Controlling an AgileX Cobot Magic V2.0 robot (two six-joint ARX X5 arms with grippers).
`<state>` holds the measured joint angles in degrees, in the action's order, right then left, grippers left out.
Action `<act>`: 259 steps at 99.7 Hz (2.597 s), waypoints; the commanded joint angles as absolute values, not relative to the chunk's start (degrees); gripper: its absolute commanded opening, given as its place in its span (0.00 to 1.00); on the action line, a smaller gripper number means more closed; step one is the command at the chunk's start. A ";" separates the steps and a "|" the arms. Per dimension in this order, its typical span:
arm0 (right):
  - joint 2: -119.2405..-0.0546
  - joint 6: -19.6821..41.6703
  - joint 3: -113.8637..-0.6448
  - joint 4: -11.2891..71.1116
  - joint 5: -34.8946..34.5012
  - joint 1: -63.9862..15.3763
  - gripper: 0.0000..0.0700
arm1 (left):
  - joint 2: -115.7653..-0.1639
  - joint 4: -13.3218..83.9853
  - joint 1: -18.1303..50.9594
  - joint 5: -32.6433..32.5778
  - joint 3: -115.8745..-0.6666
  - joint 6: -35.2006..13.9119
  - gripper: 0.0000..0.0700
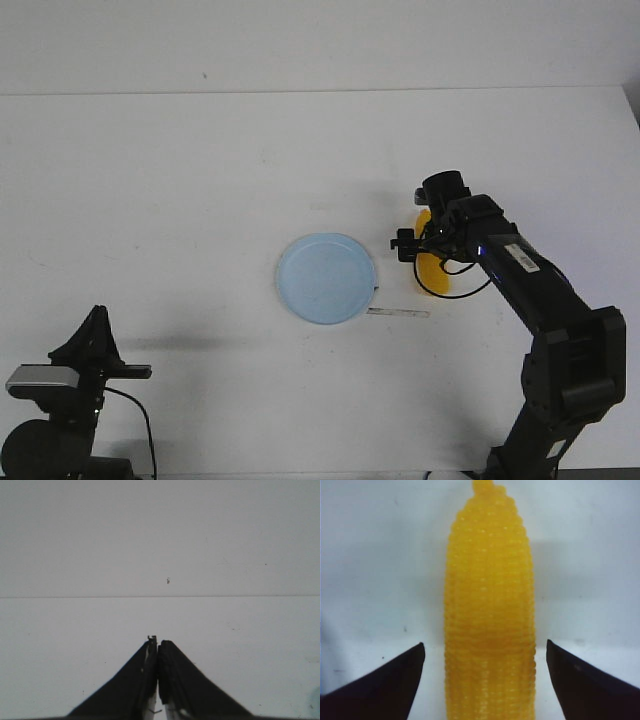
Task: Place corn on plate with both arms
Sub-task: 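Reach the right gripper to the yellow corn and grasp it, then lift the corn with the right gripper and move it over the plate, then lower the corn onto the plate and open the right gripper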
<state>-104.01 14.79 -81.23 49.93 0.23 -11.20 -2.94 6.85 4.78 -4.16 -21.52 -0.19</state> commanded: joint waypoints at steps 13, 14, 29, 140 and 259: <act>-106.24 14.00 -82.43 49.91 0.36 -11.29 0.56 | -2.92 6.00 4.84 -4.10 -22.00 -0.71 0.00; -106.24 14.00 -82.43 49.87 0.38 -11.29 0.54 | -2.92 6.00 4.84 -4.10 -22.00 -0.71 0.00; -106.24 14.00 -82.43 49.82 0.38 -11.29 0.41 | -2.92 6.00 4.84 -4.10 -22.00 -0.71 0.00; -105.16 1.72 -86.13 45.10 -18.39 -31.53 0.42 | -2.92 6.00 4.84 -4.10 -22.00 -0.71 0.00; -102.85 3.36 -90.89 44.21 -16.62 -31.90 0.72 | -2.92 6.00 4.84 -4.10 -22.00 -0.71 0.00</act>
